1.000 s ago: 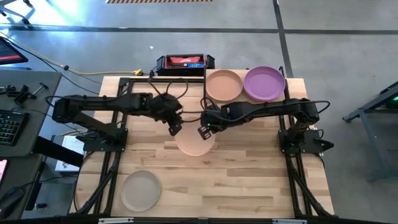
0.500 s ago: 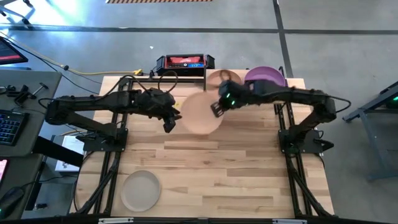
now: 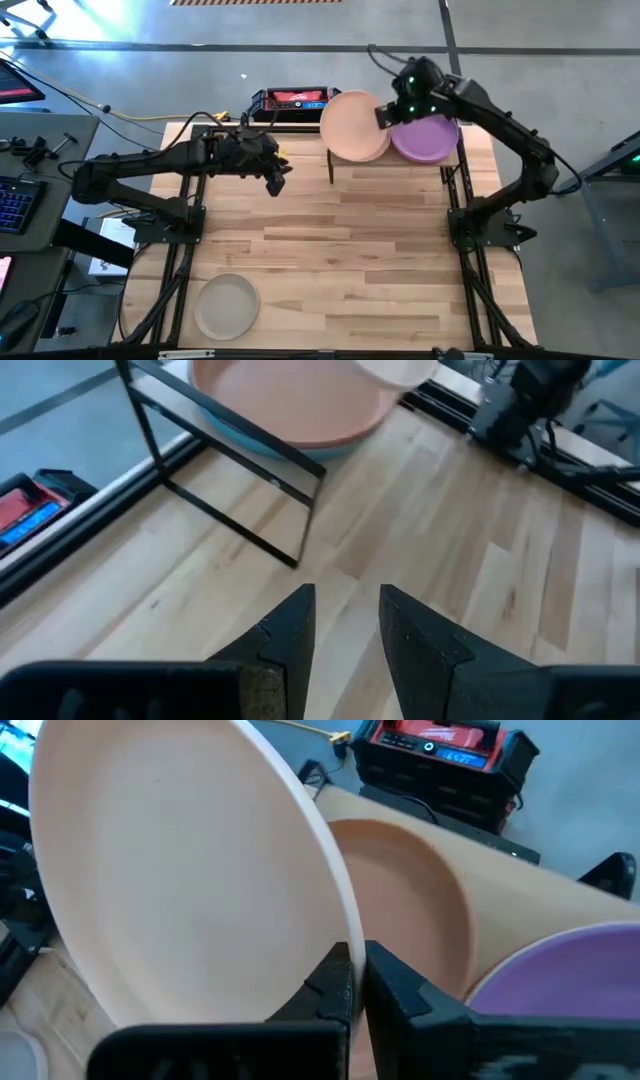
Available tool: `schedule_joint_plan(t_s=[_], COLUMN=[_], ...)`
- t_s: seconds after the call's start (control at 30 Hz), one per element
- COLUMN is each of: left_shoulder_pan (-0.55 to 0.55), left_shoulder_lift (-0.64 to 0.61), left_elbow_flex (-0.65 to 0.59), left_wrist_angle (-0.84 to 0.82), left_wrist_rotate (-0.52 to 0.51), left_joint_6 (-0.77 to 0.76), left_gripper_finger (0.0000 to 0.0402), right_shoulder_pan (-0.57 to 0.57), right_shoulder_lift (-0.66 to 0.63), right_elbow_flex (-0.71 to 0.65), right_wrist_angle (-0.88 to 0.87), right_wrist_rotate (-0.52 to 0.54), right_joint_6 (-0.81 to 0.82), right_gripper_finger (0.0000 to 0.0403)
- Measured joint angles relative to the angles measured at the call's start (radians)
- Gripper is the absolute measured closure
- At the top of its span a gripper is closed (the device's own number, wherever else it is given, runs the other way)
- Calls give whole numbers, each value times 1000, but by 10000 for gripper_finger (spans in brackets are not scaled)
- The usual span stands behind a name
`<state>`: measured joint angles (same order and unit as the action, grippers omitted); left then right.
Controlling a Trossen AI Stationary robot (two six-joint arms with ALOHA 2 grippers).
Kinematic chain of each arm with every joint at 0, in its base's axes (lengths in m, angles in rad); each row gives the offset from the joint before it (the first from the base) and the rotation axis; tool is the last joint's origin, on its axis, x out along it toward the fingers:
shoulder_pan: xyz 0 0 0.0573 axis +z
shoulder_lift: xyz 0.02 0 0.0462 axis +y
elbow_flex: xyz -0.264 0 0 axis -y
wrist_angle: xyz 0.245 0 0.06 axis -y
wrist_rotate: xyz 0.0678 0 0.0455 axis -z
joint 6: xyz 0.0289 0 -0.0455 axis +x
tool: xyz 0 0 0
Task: Place and stack plates onto a shelf
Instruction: Stack the white plate on top of the brown plate on the shelf
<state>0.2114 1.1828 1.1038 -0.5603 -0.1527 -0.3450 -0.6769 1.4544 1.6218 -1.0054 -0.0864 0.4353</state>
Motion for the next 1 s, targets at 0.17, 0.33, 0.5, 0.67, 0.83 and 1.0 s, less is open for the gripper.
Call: schedule_joint_plan(t_s=[0.17,0.33,0.5,0.67,0.83,1.0], left_shoulder_pan=[42,83,120,151,162,170], left_shoulder_lift=[0,1,1,1,1,1], left_elbow_flex=[0,0,0,0,0,0], left_wrist_angle=[5,5,5,5,5,5], left_wrist_rotate=[0,0,-2,-2,-2,0], left_joint_6=[-1,-1,0,-1,0,13], left_gripper_finger=[298,298,298,298,298,298], right_shoulder_pan=[-103,-165,-187,-187,-187,-187], right_shoulder_lift=[29,48,76,113,128,143], right_elbow_flex=[0,0,0,0,0,0], right_wrist_angle=[0,0,-33,-57,-58,-79], right_wrist_rotate=[-84,-154,-187,-205,-213,-213], right_joint_6=[-73,-100,-107,-130,-125,-101], right_gripper_finger=[403,403,403,403,403,403])
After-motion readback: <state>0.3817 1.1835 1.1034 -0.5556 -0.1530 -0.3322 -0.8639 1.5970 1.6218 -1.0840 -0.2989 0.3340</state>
